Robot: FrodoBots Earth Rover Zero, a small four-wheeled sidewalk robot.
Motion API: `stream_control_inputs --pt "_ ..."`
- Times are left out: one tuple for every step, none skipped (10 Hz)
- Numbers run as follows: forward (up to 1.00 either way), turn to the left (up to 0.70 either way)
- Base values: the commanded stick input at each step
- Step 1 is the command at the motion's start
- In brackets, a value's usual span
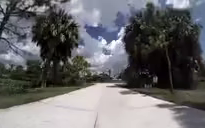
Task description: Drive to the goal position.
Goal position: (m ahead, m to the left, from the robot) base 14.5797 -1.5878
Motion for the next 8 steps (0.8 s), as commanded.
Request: stream_control_inputs --pt "0.7 0.0" --pt "0.7 0.1" --pt "0.7 0.35" --pt "0.7 0.35" --pt "0.7 0.34" --pt "0.7 0.12" --pt "0.7 0.0" --pt "0.7 0.0"
